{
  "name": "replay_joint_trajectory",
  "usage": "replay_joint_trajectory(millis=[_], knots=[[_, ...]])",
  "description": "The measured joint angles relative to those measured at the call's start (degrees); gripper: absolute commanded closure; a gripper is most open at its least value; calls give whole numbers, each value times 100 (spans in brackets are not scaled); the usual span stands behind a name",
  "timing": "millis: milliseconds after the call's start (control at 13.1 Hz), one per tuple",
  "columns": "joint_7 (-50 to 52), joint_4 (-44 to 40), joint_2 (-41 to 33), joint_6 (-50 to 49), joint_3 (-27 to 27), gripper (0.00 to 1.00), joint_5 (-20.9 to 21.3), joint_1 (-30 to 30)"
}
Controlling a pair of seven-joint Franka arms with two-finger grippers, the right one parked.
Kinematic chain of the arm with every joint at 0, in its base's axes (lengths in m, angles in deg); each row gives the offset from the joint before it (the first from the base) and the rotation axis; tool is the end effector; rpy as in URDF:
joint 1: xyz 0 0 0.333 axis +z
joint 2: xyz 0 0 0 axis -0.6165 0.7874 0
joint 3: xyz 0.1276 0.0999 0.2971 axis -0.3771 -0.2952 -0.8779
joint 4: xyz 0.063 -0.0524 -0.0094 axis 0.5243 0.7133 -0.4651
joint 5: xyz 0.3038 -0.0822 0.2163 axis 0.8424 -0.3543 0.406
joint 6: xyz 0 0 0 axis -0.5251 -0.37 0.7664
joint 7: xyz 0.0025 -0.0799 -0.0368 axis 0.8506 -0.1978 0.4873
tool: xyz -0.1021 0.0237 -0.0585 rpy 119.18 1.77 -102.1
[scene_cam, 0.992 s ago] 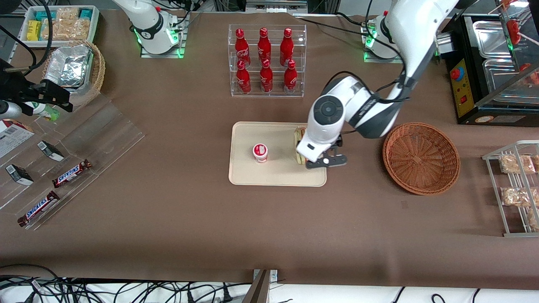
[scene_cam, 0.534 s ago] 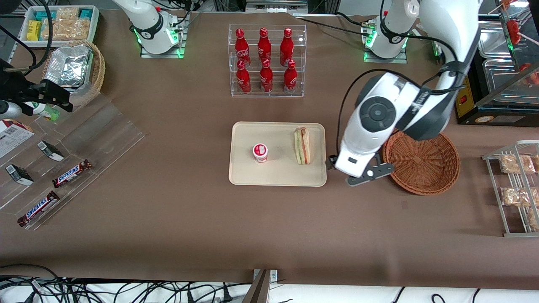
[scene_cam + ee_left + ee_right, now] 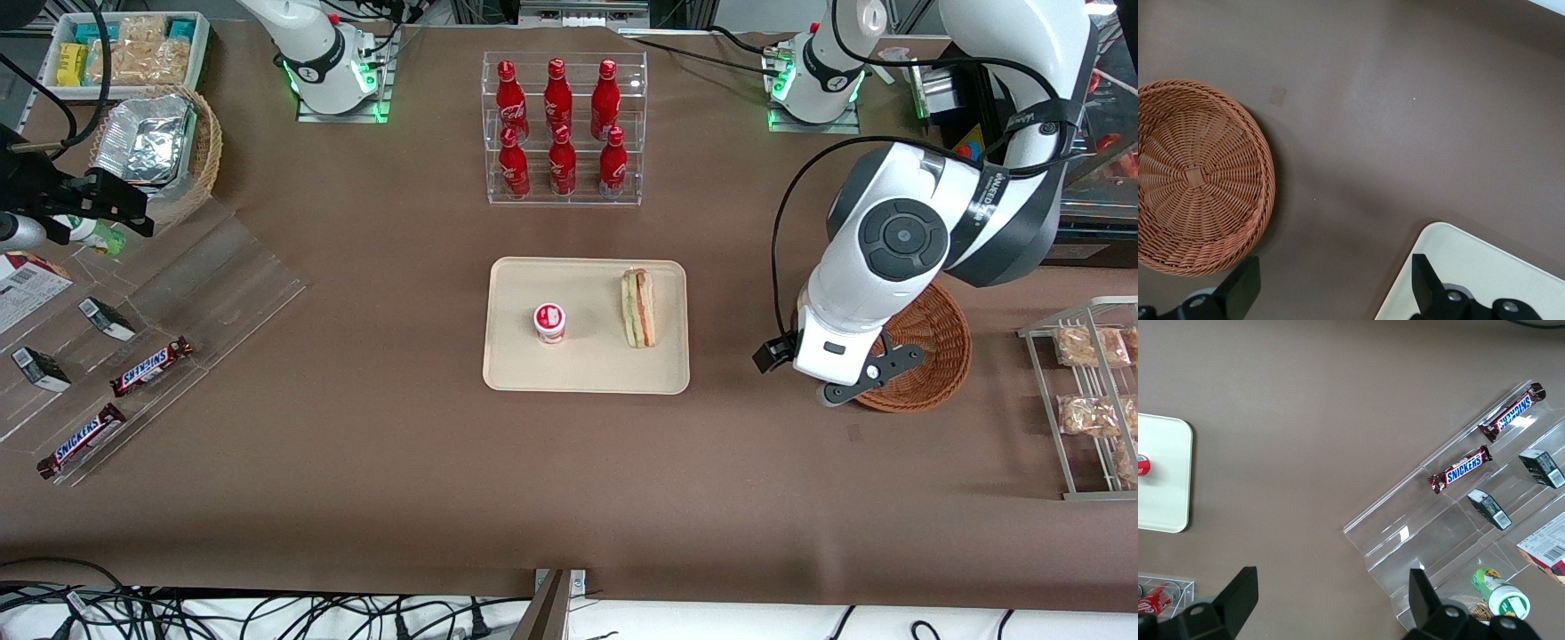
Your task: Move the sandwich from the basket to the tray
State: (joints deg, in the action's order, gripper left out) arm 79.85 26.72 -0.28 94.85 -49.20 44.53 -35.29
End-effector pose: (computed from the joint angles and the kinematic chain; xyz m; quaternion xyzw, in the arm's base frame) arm 0.6571 -0.2003 0.4393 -0.9723 -0.2290 -0.0117 0.0455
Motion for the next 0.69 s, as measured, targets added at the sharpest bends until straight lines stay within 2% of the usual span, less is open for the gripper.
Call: replay_joint_trajectory(millis=[305, 534, 687], knots=[[-806, -1, -236, -267, -84, 0, -410, 231], [-2108, 17, -743, -836, -723, 0, -961, 199], [-2922, 52, -1120, -1257, -1219, 0, -1139, 62]])
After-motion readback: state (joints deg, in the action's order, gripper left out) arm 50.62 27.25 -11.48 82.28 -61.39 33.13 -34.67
